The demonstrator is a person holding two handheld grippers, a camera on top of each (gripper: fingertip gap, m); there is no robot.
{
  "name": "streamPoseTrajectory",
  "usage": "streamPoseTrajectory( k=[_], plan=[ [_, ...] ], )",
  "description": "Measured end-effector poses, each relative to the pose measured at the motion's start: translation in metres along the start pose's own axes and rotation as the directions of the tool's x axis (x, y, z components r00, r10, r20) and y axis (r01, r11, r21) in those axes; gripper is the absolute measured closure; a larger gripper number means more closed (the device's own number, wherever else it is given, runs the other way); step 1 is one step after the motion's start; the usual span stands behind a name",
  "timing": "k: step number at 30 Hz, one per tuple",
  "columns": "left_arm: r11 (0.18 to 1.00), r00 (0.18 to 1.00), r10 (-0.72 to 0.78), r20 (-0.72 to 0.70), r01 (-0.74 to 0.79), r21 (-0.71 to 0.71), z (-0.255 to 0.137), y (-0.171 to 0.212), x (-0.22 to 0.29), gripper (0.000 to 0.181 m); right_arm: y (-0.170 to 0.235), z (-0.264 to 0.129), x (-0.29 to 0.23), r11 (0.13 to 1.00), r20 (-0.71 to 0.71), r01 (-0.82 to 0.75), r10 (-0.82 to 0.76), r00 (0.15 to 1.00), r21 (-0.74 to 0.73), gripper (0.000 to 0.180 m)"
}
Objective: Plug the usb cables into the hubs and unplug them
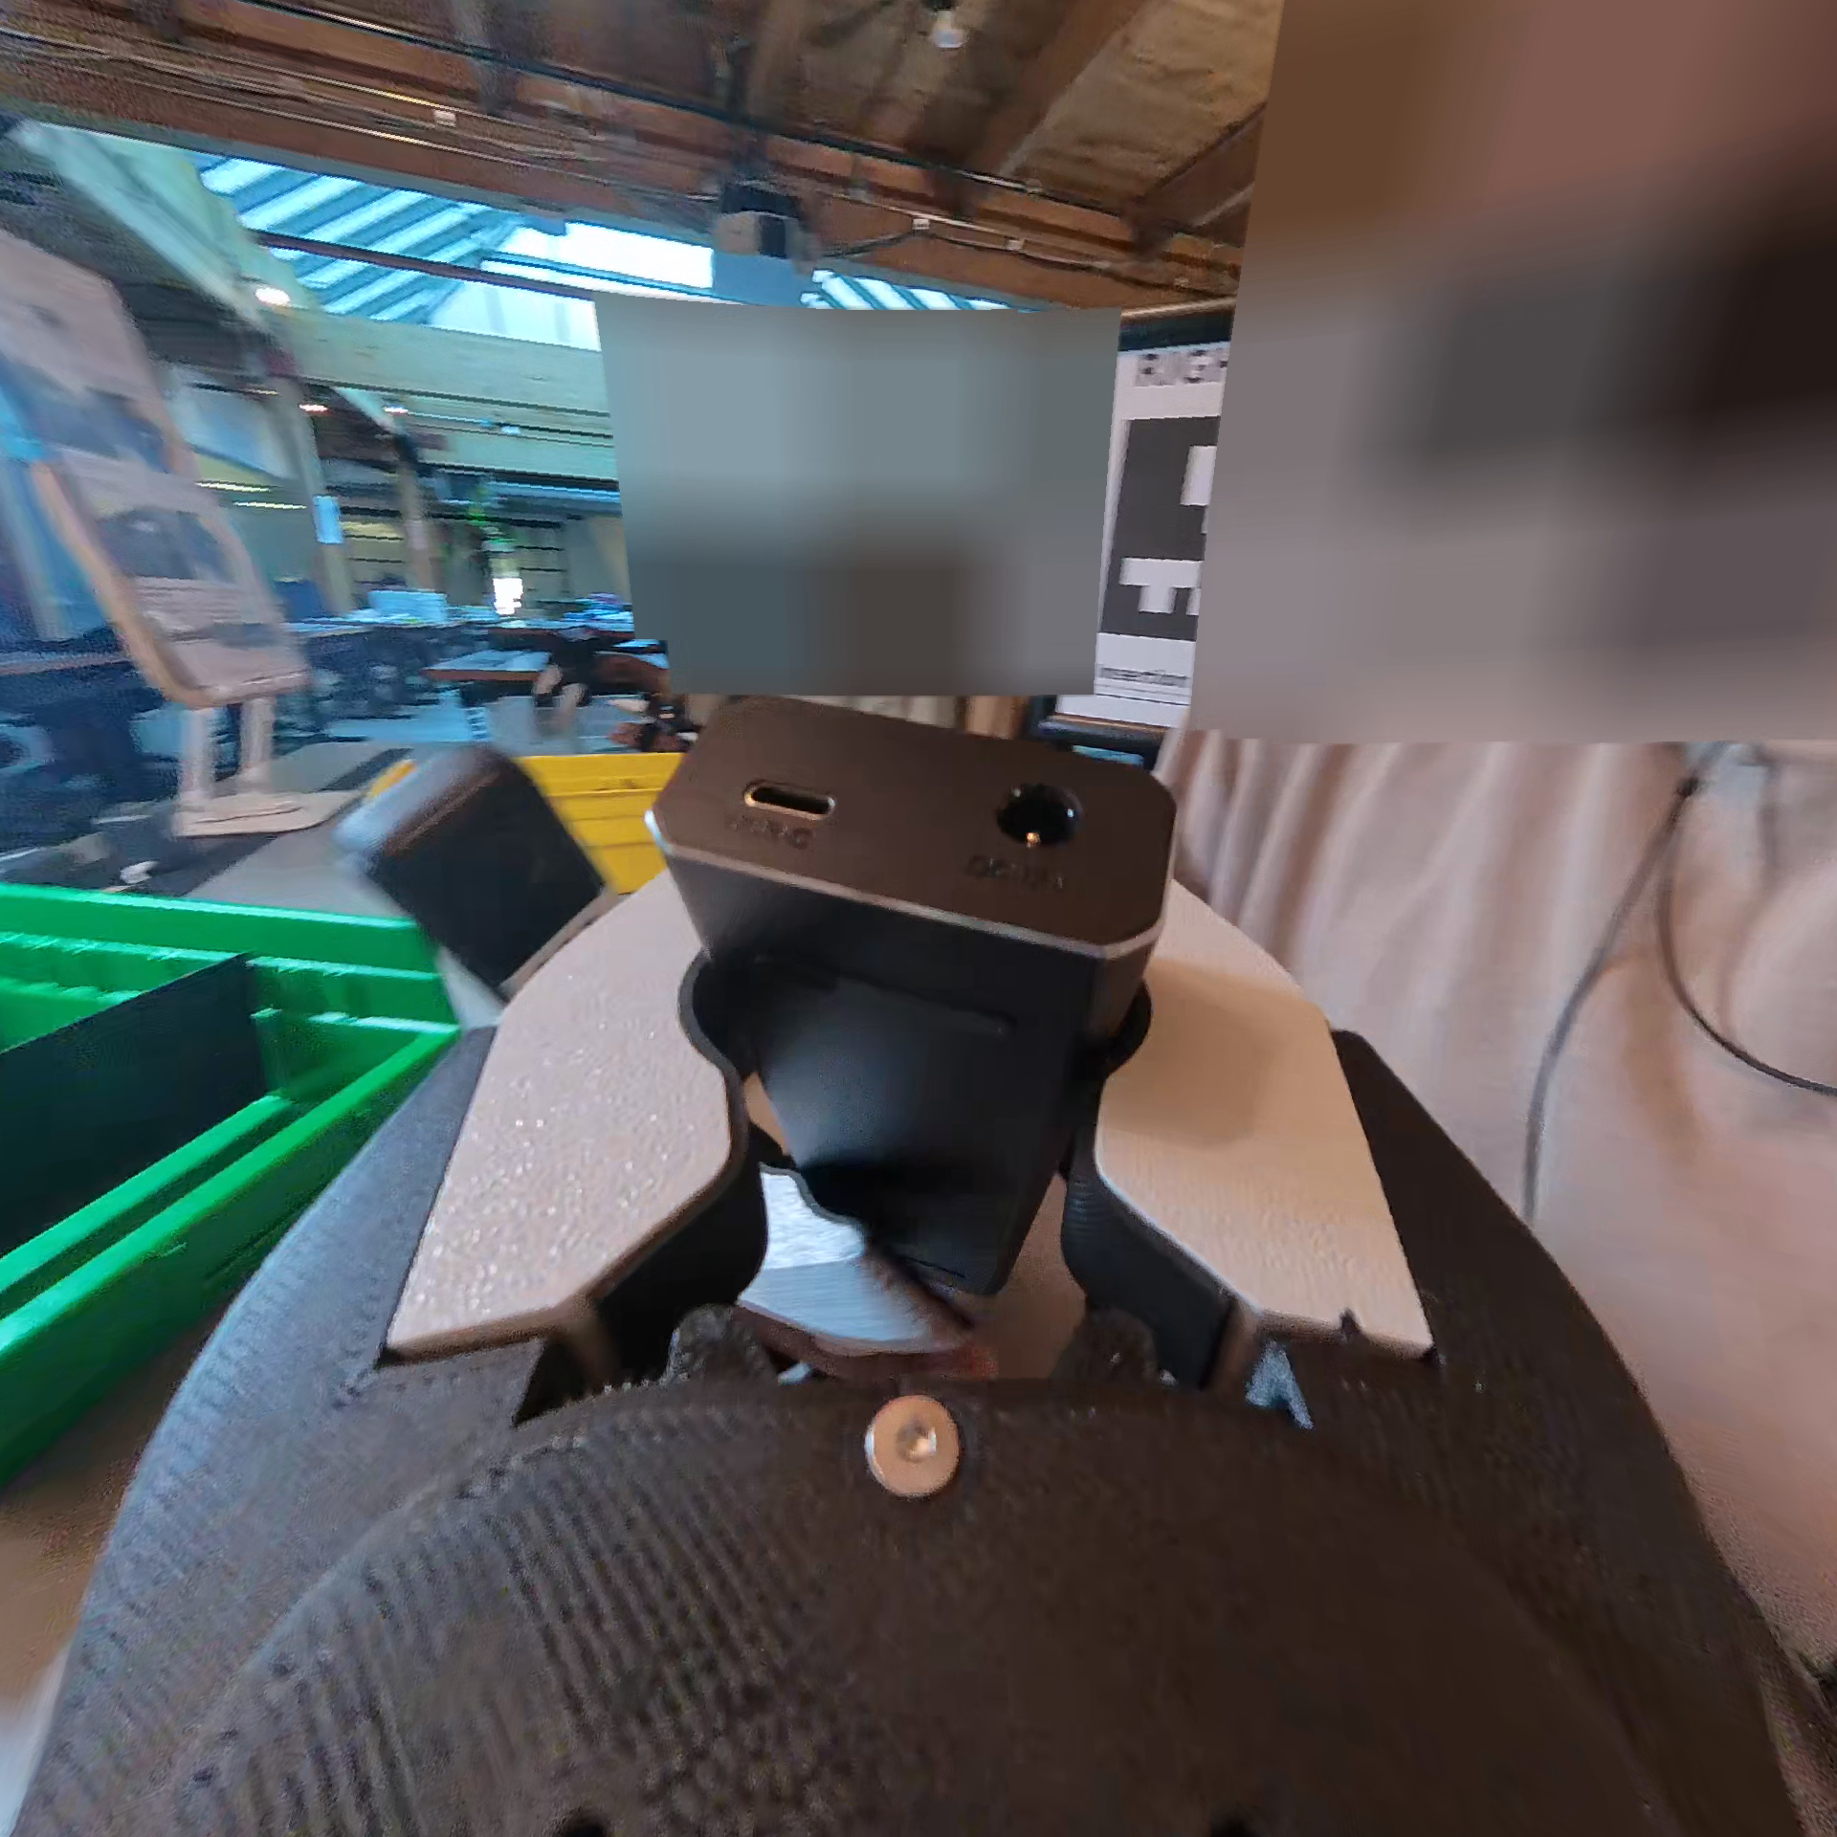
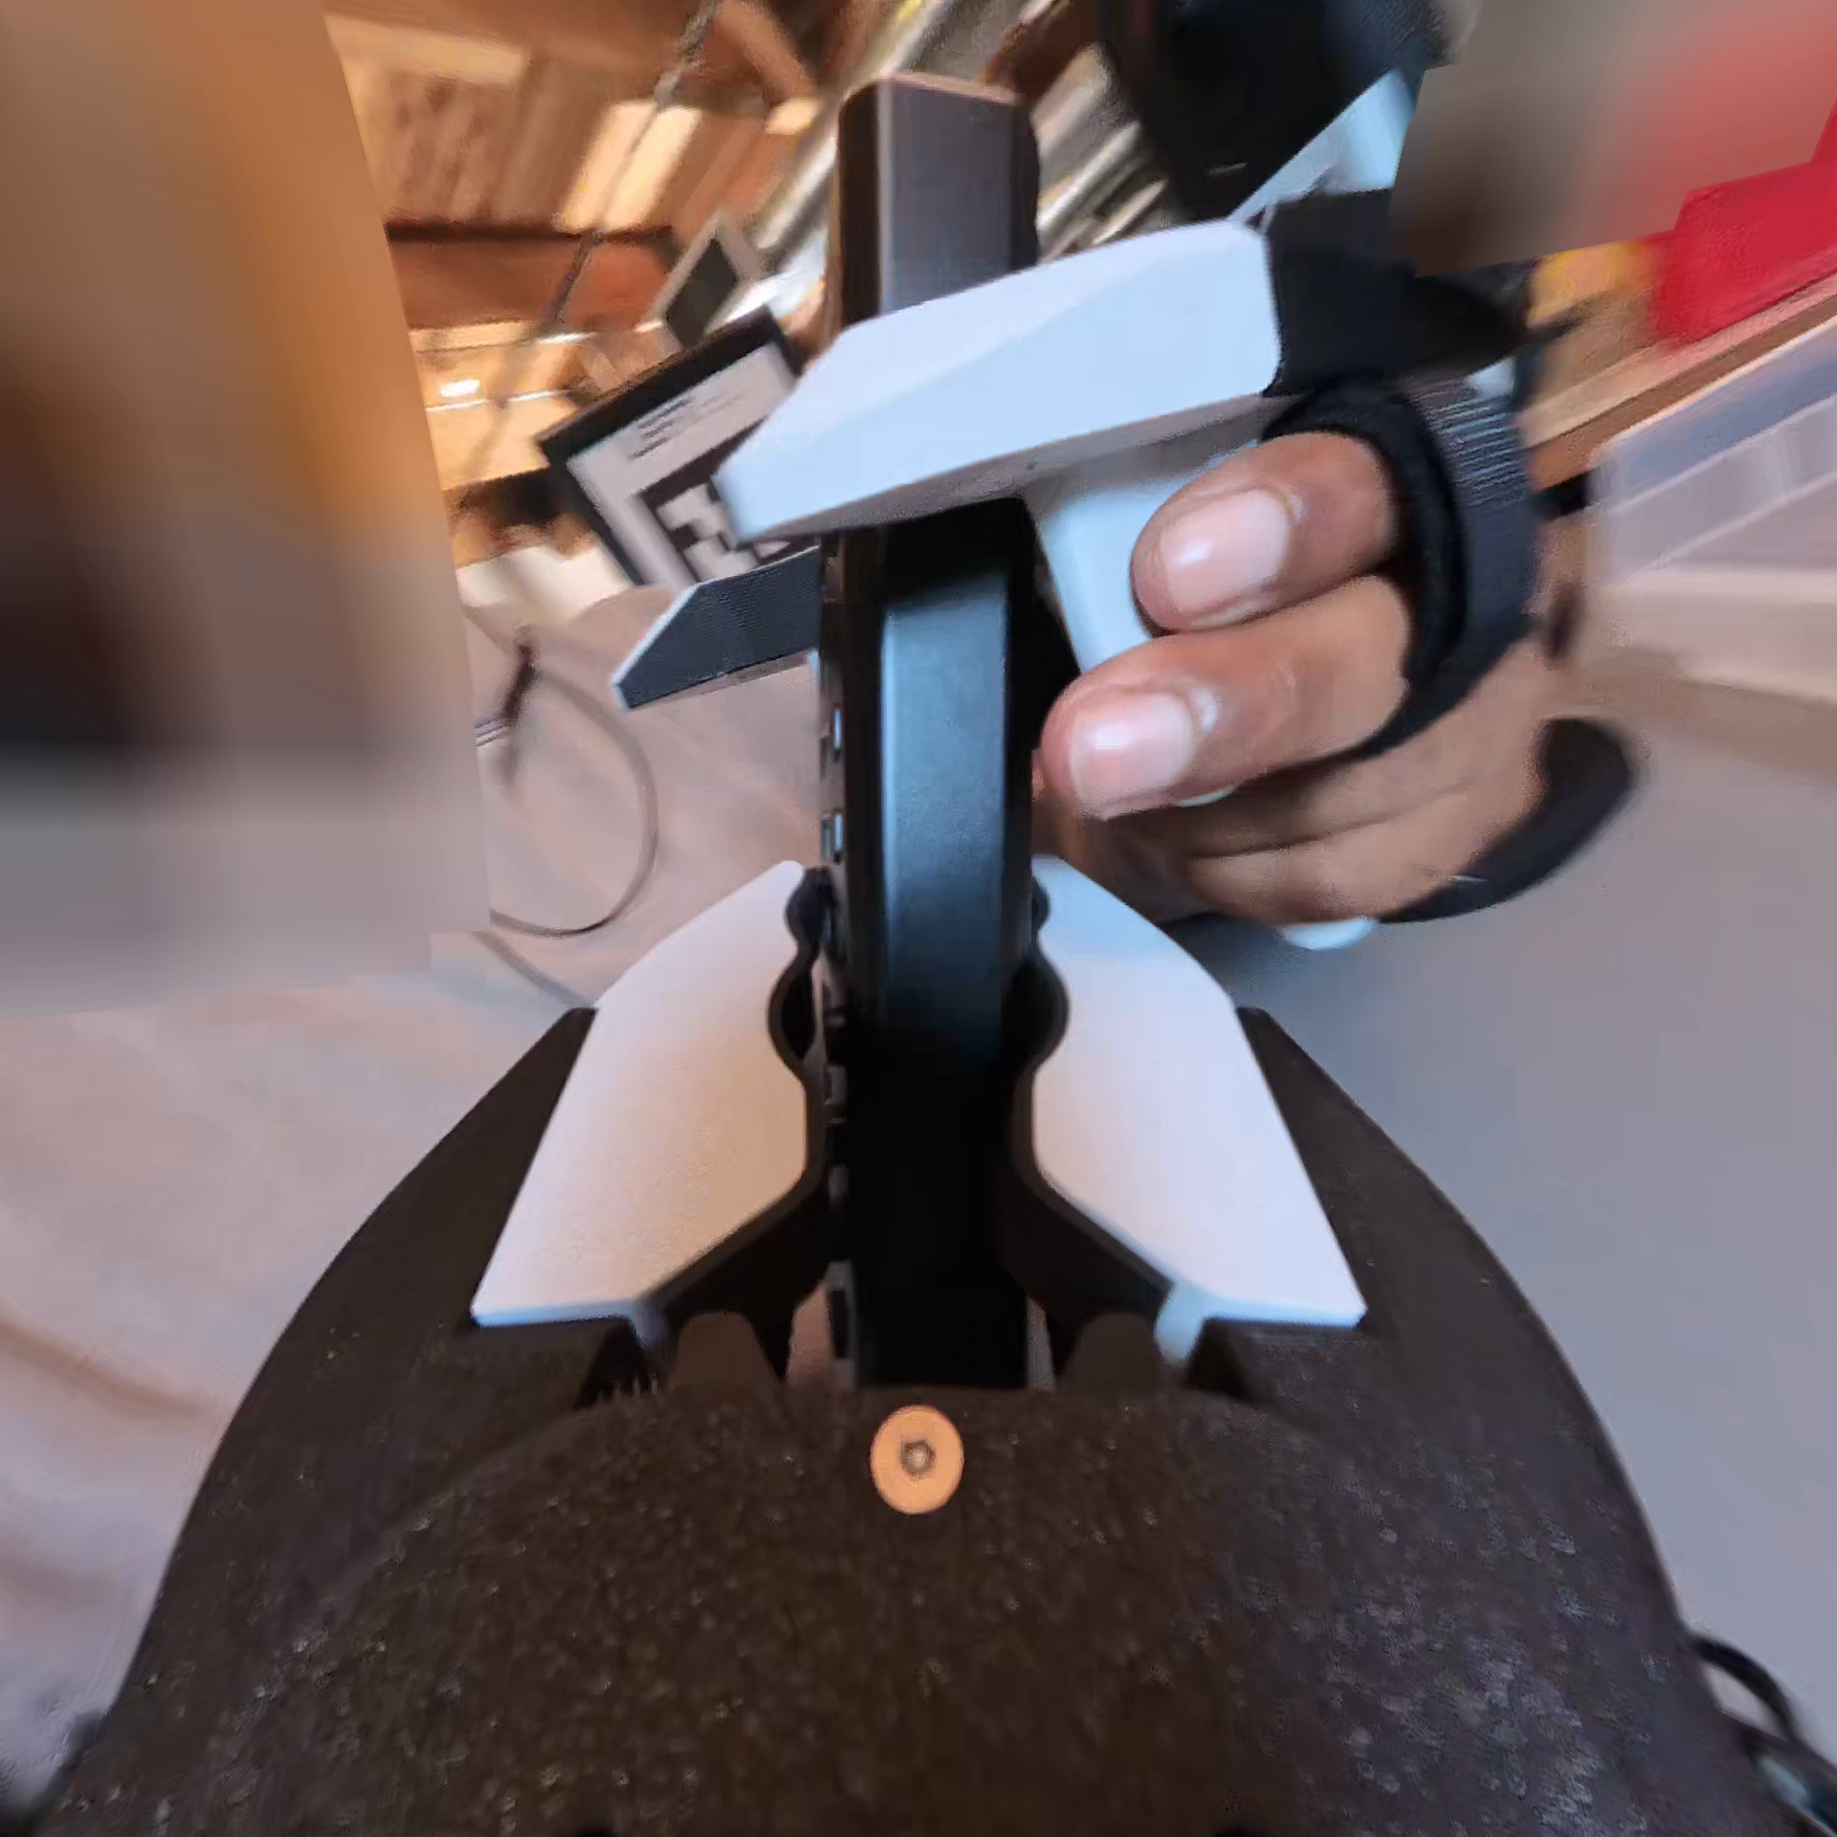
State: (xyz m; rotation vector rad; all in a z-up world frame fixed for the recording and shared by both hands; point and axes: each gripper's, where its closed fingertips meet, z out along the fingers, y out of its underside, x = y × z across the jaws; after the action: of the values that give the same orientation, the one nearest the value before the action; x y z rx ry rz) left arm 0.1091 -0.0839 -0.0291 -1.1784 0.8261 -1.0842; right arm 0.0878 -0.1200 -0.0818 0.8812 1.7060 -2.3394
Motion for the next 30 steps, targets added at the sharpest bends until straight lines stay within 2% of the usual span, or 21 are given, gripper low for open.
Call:
streamPoseTrajectory(
  k=[3,6,8,9,11,15,18,20,23,25,28,30],
  plan=[
    [1.000,0.982,-0.025,0.186,0.027,-0.009,-0.010,0.000,-0.033,0.107,-0.013,-0.014,0.032,0.989,-0.292,0.150,-0.143,0.946,0.001,0.121],
    [0.997,0.941,-0.056,0.335,0.069,-0.029,-0.016,0.009,-0.057,0.106,-0.014,-0.031,0.061,0.943,-0.547,0.293,-0.330,0.770,-0.157,0.108],
    [0.996,0.919,-0.038,0.393,0.068,-0.061,-0.017,0.015,-0.066,0.106,-0.011,-0.041,0.075,0.892,-0.634,0.345,-0.451,0.628,-0.293,0.108],
    [0.995,0.910,-0.036,0.413,0.070,-0.067,-0.017,0.018,-0.068,0.106,-0.008,-0.043,0.081,0.873,-0.652,0.334,-0.488,0.580,-0.356,0.103],
    [0.996,0.903,-0.043,0.428,0.071,-0.050,-0.015,0.018,-0.069,0.106,-0.003,-0.045,0.089,0.853,-0.679,0.308,-0.521,0.517,-0.420,0.107],
    [0.998,0.903,-0.031,0.429,0.049,-0.032,-0.012,0.012,-0.066,0.106,-0.006,-0.042,0.083,0.864,-0.678,0.322,-0.503,0.537,-0.386,0.108],
    [0.996,0.921,-0.042,0.386,0.069,-0.057,-0.014,0.015,-0.063,0.106,-0.007,-0.037,0.075,0.897,-0.652,0.301,-0.442,0.616,-0.324,0.108],
    [0.992,0.940,-0.034,0.338,0.073,-0.104,-0.011,0.025,-0.056,0.097,-0.001,-0.034,0.073,0.885,-0.620,0.295,-0.463,0.634,-0.359,0.108],
    [0.986,0.961,0.025,0.276,0.022,-0.167,-0.004,0.035,-0.042,0.106,0.015,-0.028,0.070,0.861,-0.557,0.276,-0.491,0.670,-0.428,0.108],
    [0.981,0.963,0.057,0.263,-0.006,-0.194,-0.002,0.035,-0.038,0.107,0.018,-0.026,0.071,0.840,-0.543,0.283,-0.522,0.658,-0.463,0.108],
    [0.990,0.960,0.056,0.275,-0.017,-0.142,-0.008,0.022,-0.040,0.108,0.001,-0.027,0.064,0.838,-0.543,0.345,-0.539,0.644,-0.423,0.108],
    [0.993,0.951,0.061,0.304,-0.027,-0.115,-0.017,0.011,-0.046,0.108,-0.009,-0.040,0.058,0.841,-0.552,0.334,-0.534,0.640,-0.426,0.116]
  ],
)
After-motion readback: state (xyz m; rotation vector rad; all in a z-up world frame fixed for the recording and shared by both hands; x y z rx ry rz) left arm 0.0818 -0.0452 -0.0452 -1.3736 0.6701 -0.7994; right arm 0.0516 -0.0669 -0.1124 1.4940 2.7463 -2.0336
